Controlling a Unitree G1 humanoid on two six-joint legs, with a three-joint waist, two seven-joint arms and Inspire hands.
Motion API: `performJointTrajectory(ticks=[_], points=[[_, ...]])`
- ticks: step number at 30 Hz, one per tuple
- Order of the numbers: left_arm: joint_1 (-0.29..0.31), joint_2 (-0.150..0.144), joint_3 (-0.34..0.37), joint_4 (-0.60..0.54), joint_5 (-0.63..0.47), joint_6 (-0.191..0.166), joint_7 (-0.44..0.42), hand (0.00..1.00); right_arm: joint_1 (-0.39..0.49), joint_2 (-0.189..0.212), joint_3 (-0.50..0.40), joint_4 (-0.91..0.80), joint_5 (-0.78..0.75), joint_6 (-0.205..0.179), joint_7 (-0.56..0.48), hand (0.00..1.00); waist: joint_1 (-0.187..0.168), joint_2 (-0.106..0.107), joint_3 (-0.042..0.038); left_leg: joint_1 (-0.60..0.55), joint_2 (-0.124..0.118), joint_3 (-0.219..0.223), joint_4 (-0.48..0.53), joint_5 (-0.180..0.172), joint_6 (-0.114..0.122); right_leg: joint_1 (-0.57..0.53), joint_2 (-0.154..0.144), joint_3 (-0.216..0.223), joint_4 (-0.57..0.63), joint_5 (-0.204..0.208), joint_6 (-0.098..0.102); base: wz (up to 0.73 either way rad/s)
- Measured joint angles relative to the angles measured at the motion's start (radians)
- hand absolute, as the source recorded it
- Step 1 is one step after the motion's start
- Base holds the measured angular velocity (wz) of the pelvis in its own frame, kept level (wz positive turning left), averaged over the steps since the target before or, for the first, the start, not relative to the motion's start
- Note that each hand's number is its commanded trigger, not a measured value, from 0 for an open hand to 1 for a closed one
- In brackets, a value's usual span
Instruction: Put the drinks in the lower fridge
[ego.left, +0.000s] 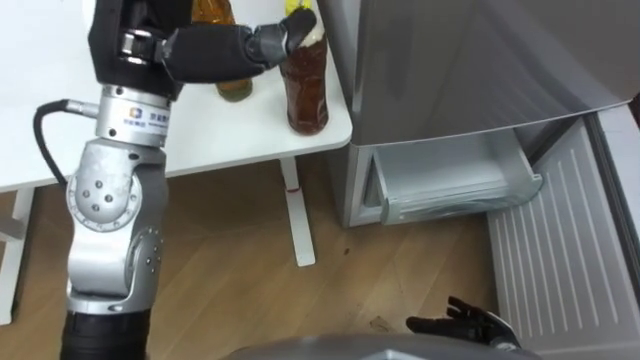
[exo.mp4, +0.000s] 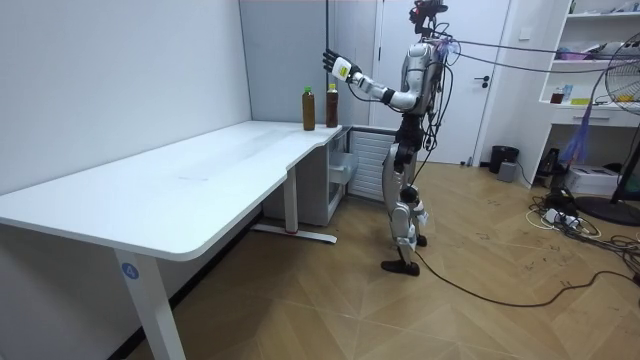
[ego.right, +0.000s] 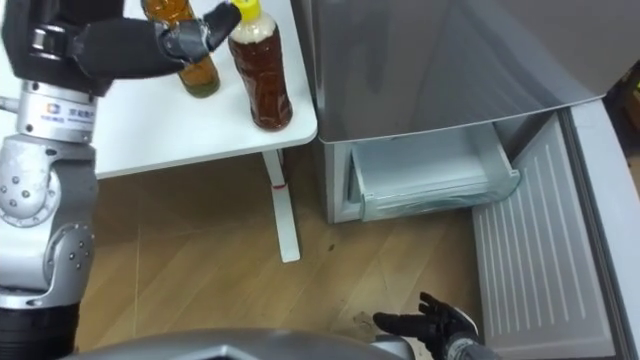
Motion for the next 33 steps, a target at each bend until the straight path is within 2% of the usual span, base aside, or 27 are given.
performJointTrajectory(ticks=[3, 9, 13, 16, 18, 20, 28, 30, 33], points=[[0.003, -0.001, -0.001, 0.000, -0.006, 0.022, -0.026, 0.00, -0.001, 0.000, -0.008, -0.006, 0.000, 0.016, -0.001, 0.00, -0.005, -0.001, -0.0002, 0.000, 0.000, 0.000, 0.000, 0.000, 0.000, -0.001, 0.000, 0.000, 0.000, 0.000, 0.000, 0.00], [0.003, -0.003, -0.002, 0.000, -0.008, 0.035, -0.057, 0.00, 0.000, 0.000, -0.018, -0.007, 0.000, 0.022, -0.003, 0.00, -0.006, -0.002, -0.0016, 0.000, 0.000, 0.002, 0.000, 0.000, 0.000, -0.001, 0.000, -0.001, 0.000, 0.000, 0.000, 0.00], [0.003, -0.008, -0.010, 0.009, -0.023, 0.050, -0.082, 0.00, -0.003, 0.000, -0.030, -0.008, -0.003, 0.042, -0.008, 0.00, -0.005, -0.002, -0.0022, 0.001, 0.000, 0.006, 0.000, 0.000, 0.000, -0.002, 0.000, 0.002, 0.000, 0.000, 0.000, -0.02], [0.004, -0.008, -0.026, 0.025, -0.020, 0.064, -0.100, 0.00, 0.000, 0.000, -0.030, -0.015, -0.004, 0.044, -0.010, 0.00, -0.004, 0.001, -0.0042, -0.001, 0.001, 0.012, 0.000, 0.000, 0.000, -0.008, 0.000, 0.002, 0.002, 0.000, 0.000, -0.05], [0.004, -0.008, -0.038, 0.028, -0.020, 0.083, -0.110, 0.00, 0.002, 0.000, -0.029, -0.032, -0.007, 0.060, -0.011, 0.00, -0.005, 0.005, -0.0057, -0.001, 0.002, 0.013, 0.000, 0.000, 0.000, -0.013, 0.000, 0.002, 0.007, 0.000, 0.000, -0.05], [0.005, -0.008, -0.042, 0.028, -0.020, 0.092, -0.124, 0.00, 0.003, 0.000, -0.029, -0.036, -0.007, 0.064, -0.011, 0.00, -0.005, 0.008, -0.0045, 0.000, 0.003, 0.016, 0.000, 0.000, 0.000, -0.015, 0.000, 0.002, 0.011, 0.000, 0.000, -0.02], [0.005, -0.009, -0.054, 0.085, -0.019, 0.103, -0.150, 0.00, 0.002, 0.000, -0.027, -0.038, -0.005, 0.065, -0.017, 0.00, -0.005, 0.012, -0.0012, 0.001, 0.004, 0.019, 0.001, 0.000, 0.000, -0.016, 0.000, 0.000, 0.018, 0.000, 0.000, 0.00], [0.005, -0.009, -0.054, 0.091, -0.021, 0.102, -0.157, 0.00, 0.002, 0.000, -0.028, -0.035, -0.005, 0.065, -0.021, 0.00, -0.005, 0.009, 0.0005, 0.002, 0.004, 0.020, 0.002, 0.000, 0.000, -0.016, -0.001, 0.000, 0.018, 0.000, 0.000, 0.00], [0.005, -0.010, -0.054, 0.106, -0.020, 0.091, -0.157, 0.00, 0.002, -0.001, -0.028, -0.036, -0.006, 0.065, -0.027, 0.00, -0.005, 0.012, -0.0010, 0.002, 0.004, 0.021, 0.002, 0.000, 0.001, -0.016, -0.001, 0.001, 0.019, 0.000, 0.000, 0.00]])
